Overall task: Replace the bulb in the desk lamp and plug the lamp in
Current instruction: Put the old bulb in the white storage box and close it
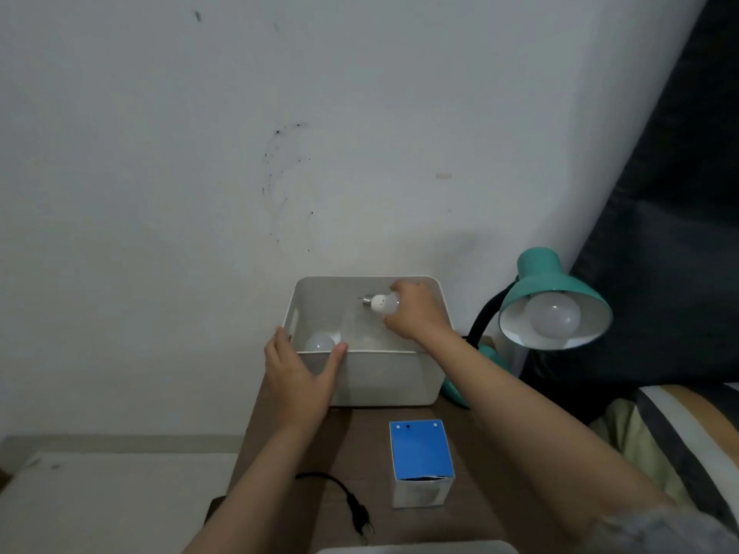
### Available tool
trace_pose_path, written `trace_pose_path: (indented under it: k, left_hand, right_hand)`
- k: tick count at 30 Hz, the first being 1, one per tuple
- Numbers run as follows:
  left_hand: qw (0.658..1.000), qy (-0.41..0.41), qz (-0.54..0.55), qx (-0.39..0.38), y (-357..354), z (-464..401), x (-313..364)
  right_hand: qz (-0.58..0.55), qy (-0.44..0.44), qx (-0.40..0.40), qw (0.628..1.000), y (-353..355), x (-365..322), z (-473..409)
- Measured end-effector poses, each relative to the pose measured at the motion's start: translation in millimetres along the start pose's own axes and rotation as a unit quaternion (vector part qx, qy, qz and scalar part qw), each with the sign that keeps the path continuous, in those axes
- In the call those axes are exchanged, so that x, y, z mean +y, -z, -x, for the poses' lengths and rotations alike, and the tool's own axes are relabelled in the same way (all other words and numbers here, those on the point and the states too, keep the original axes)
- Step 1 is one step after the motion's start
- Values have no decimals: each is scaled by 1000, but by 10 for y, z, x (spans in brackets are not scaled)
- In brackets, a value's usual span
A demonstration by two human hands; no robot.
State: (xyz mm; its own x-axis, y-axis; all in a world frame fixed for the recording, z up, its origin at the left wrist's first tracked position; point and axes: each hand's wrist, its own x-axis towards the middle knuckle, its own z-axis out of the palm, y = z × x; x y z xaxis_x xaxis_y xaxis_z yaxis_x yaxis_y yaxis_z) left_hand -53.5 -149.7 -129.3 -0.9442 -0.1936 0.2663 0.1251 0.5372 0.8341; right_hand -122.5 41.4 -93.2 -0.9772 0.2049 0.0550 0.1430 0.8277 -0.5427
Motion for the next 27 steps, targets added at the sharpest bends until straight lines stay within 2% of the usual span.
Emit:
trace_pose_path:
  k: [5,8,13,16,18,21,24,27]
  left_hand:
    - [1000,21,-5,-12,17,-10,20]
    - [999,31,-6,-20,31,-34,45]
    - [997,49,-1,-51,144,30,178]
    - [997,39,6,-64,320,352,184]
    - [997,45,-2,-70,457,767,124]
    - [989,56,-63,-119,646,1548,-45]
    - [955,97,-194,-201,806,2194,-216]
    - [928,114,-235,-266,849,2576,-338]
  right_hand:
    - [6,-14,-11,1000,-53,27,-165]
    - [-26,-6,21,999,110,-39,64]
    - [-124,97,181,971,386,-23,1293]
    - [-132,132,199,962,380,245,2165]
    - [-115,106,161,974,266,511,2674]
    - [-37,2,45,998,46,852,3333]
    - [58,-106,-91,988,-105,1038,3776]
    - [70,-128,-126,981,-207,1051,3983]
